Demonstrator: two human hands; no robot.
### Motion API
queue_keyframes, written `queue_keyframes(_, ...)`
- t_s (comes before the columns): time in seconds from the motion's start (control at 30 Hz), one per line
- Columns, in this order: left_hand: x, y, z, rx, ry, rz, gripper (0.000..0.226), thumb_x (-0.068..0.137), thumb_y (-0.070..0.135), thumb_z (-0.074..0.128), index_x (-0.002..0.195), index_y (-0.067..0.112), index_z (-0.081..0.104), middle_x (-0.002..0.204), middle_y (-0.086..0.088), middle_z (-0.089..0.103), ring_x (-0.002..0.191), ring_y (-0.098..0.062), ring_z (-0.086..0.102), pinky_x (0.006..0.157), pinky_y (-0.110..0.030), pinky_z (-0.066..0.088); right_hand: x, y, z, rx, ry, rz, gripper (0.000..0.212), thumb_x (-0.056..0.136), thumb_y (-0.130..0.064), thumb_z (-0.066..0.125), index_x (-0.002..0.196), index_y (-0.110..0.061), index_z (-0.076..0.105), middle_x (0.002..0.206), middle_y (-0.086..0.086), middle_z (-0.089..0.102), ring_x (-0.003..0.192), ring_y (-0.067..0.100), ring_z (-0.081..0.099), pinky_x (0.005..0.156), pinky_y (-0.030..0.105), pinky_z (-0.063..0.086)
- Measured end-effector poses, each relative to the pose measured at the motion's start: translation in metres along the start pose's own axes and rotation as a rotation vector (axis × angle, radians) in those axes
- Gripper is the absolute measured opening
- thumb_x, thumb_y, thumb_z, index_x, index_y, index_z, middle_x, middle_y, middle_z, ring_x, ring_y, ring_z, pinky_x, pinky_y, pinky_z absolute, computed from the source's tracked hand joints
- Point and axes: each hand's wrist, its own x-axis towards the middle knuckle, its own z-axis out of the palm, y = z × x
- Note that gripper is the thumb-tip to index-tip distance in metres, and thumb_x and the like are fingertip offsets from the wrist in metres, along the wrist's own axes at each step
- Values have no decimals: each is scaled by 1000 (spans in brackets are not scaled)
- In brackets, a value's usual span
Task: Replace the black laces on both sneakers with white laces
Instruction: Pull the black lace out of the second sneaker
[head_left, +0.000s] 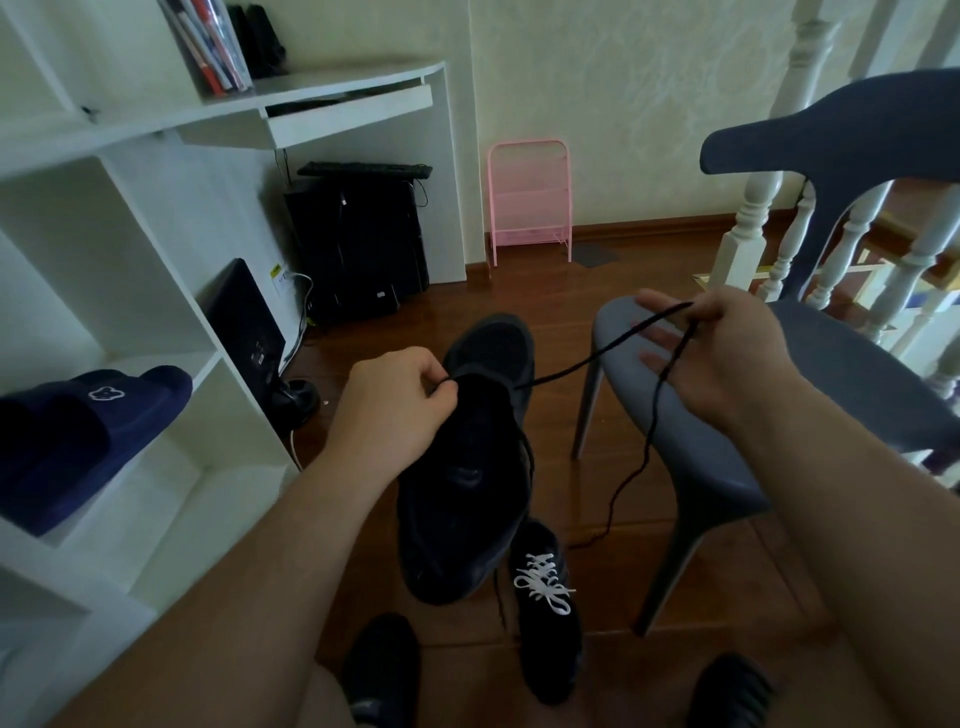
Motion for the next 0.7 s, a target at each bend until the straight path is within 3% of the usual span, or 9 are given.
queue_keyframes(0.07, 0, 4, 4, 26, -35, 18, 10, 97, 36, 71, 88, 31, 69, 71, 10, 66, 68, -5, 63, 59, -25, 49, -14, 4, 13, 161, -154, 82, 19, 100, -15, 38, 94, -12, 55, 89, 9, 76, 94, 31, 74, 90, 51, 55)
queue_keyframes(0.1, -1, 7, 5, 28, -46, 22, 11, 97, 36, 71, 88, 30, 69, 72, 10, 66, 68, -6, 63, 60, -25, 50, -17, 9, 18, 85, -203, 85, 15, 100, -15, 40, 93, -12, 53, 76, 8, 68, 79, 31, 71, 84, 49, 56)
queue_keyframes(0.17, -2, 13, 8, 17, -55, 25, 10, 98, 37, 70, 90, 30, 69, 72, 10, 66, 68, -5, 63, 59, -26, 50, -13, 25, 22, -345, -242, -40, 10, 99, -10, 46, 91, -11, 52, 66, 6, 54, 64, 26, 54, 70, 44, 52)
queue_keyframes(0.27, -2, 19, 10, -13, -43, 35, 11, 98, 38, 70, 90, 31, 68, 72, 11, 64, 68, -5, 62, 57, -23, 45, -5, 46, 21, -1066, -332, -291, 8, 101, -20, 57, 96, -25, 60, 82, -3, 64, 66, 17, 57, 64, 32, 49)
queue_keyframes(0.33, -2, 20, 10, -7, -35, 51, 11, 99, 37, 70, 90, 31, 68, 72, 11, 64, 66, -5, 62, 56, -22, 43, -4, 54, 18, -1323, -400, -377, 6, 103, -30, 58, 107, -32, 62, 100, -9, 66, 78, 8, 60, 63, 23, 45)
queue_keyframes(0.4, -1, 19, 10, 16, -31, 59, 11, 99, 37, 70, 90, 32, 67, 73, 13, 63, 66, -3, 60, 54, -19, 40, -2, 59, 18, -1444, -418, -450, 17, 104, -35, 58, 119, -28, 64, 111, -5, 67, 91, 11, 62, 71, 25, 44)
queue_keyframes(0.5, 0, 18, 9, 27, -26, 62, 11, 98, 37, 71, 89, 33, 66, 72, 15, 61, 67, -2, 59, 54, -16, 35, -3, 59, 21, -1555, -427, -526, 22, 104, -35, 59, 120, -23, 68, 110, -2, 70, 103, 19, 63, 80, 32, 47)
queue_keyframes(0.6, 1, 15, 7, 29, -19, 47, 11, 98, 38, 71, 89, 32, 68, 70, 13, 62, 65, -3, 60, 54, -19, 39, 0, 63, 21, -1522, -388, -560, 16, 106, -32, 53, 107, -26, 67, 95, -4, 66, 89, 19, 60, 73, 35, 47)
queue_keyframes(0.7, 5, 4, -1, 25, 43, -3, 11, 96, 37, 71, 88, 29, 70, 70, 11, 66, 68, -6, 63, 59, -24, 46, 23, 62, 5, -1593, -175, -459, 20, 106, -31, 49, 94, -20, 61, 90, 3, 64, 78, 23, 56, 65, 37, 45)
